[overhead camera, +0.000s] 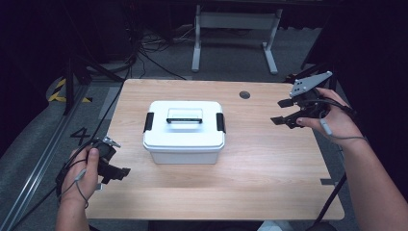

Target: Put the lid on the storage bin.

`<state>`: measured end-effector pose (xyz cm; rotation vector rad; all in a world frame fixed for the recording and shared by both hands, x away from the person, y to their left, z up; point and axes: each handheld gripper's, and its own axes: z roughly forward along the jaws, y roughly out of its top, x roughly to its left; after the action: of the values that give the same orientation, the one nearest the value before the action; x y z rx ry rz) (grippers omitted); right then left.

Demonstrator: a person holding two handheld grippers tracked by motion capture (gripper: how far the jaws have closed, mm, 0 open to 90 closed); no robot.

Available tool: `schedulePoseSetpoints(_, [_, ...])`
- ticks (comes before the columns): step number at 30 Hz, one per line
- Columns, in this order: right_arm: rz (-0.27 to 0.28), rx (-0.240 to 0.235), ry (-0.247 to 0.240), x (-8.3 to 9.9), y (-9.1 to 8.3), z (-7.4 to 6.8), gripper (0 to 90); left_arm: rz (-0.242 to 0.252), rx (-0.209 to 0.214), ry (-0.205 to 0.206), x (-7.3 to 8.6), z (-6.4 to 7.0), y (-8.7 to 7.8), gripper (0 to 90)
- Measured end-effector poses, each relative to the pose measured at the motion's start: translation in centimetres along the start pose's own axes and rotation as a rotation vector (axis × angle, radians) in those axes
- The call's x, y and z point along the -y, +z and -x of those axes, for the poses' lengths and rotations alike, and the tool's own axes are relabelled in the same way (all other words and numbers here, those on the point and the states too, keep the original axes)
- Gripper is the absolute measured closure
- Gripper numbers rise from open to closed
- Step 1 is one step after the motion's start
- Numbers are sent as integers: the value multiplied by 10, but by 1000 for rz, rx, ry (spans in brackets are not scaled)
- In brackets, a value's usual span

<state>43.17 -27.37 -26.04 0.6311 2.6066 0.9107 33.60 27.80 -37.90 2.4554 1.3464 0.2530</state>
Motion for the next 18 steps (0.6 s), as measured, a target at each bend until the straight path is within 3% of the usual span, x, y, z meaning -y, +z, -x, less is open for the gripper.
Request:
schedulePoseSetpoints(2, [3,0,14,6,-1,2,319,-1,-4,1,-1,0,1,185])
schedulePoseSetpoints(6, [-13,-13,87,19,0,5,295,1,-3,-3,-1,0,1,185])
schedulePoseSetpoints(9, [-17,9,97,27,1,6,269,-3,-5,0,-1,0,2,185])
schedulePoseSetpoints(18, [-47,-16,116,55,26,7,264,-9,0,-3,2,1,4,185])
